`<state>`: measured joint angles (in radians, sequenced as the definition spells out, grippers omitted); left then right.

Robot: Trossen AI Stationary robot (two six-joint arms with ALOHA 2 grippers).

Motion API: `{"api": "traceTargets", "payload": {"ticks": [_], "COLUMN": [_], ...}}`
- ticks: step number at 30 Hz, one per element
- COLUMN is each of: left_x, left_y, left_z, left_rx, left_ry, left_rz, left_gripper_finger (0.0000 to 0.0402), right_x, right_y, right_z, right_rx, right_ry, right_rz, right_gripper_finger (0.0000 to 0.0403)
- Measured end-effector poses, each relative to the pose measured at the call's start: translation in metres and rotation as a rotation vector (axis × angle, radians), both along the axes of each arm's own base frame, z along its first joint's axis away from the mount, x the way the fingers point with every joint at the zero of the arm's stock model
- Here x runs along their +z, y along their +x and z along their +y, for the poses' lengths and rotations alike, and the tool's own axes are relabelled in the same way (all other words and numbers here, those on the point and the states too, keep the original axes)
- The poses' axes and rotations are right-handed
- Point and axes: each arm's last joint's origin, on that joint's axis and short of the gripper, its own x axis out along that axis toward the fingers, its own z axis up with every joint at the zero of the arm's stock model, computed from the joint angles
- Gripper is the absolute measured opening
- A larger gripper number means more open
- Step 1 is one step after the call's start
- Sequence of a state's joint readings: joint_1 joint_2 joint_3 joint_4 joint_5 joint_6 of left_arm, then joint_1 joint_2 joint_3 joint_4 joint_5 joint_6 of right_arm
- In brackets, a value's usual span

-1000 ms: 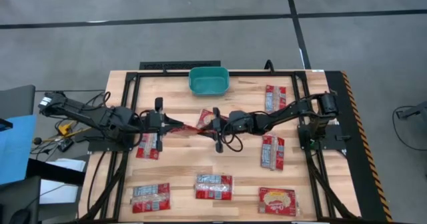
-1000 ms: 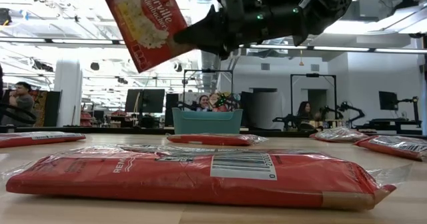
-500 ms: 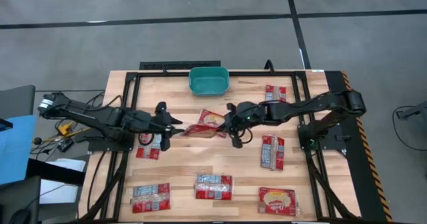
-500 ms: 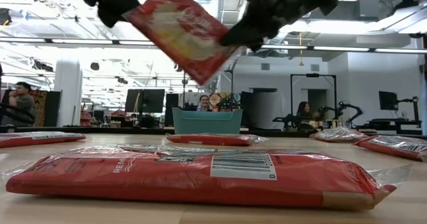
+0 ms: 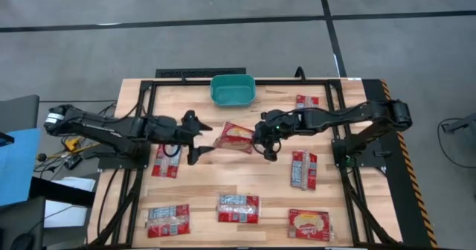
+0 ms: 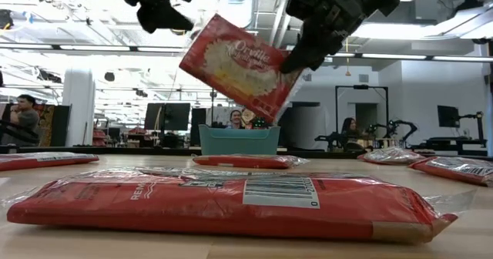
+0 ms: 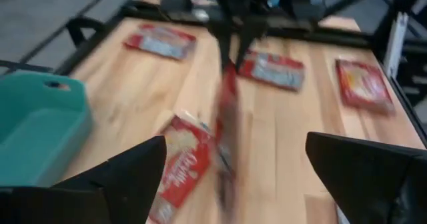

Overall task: Sort popcorn bags into baskets
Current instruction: Put the red popcorn bag into the green basket

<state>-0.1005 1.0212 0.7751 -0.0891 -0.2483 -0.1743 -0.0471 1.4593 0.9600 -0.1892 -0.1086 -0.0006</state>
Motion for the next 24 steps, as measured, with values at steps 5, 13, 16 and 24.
{"api": "traceTargets", "payload": {"ticks": [5,13,16,24], "left_x": [0.003,0.017,0.024,0.012], "left_y": [0.024,0.078,0.096,0.132], "left_z": [0.010,0.025,0.029,0.035], "left_rx": [-0.070,-0.146,-0.181,-0.274], "left_ry": [-0.020,0.066,0.074,0.008], "left_rz": [0.038,0.277,0.323,0.509], "left_gripper_finger": [0.0331,0.0247,0.0215,0.0081], "right_x": [0.008,0.019,0.021,0.022], "right_y": [0.001,0.001,0.001,0.002], "right_z": [0.000,0.000,-0.001,0.005], "right_rx": [0.006,0.006,0.003,0.013], "right_ry": [-0.001,0.000,-0.003,0.001], "right_rz": [0.008,0.064,0.068,0.065], "right_gripper_finger": [0.0018,0.0018,0.0018,0.0019]}}
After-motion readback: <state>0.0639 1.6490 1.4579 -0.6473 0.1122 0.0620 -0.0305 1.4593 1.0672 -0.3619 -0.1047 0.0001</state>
